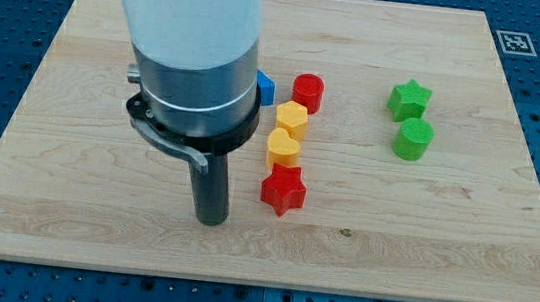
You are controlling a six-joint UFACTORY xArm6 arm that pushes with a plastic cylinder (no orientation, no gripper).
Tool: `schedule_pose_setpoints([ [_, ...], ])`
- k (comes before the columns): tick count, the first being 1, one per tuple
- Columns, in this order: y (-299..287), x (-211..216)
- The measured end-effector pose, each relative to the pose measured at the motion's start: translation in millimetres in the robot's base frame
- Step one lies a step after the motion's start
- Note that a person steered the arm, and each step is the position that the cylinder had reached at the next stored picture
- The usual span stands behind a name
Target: Slide the red star to green green circle
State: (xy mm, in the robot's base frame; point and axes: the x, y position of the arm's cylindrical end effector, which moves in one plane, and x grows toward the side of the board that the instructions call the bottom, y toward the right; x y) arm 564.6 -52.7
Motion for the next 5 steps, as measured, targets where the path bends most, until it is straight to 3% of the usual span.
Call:
schedule_pose_setpoints([
  [2, 91, -16],
  [3, 107, -18],
  [5, 51, -40],
])
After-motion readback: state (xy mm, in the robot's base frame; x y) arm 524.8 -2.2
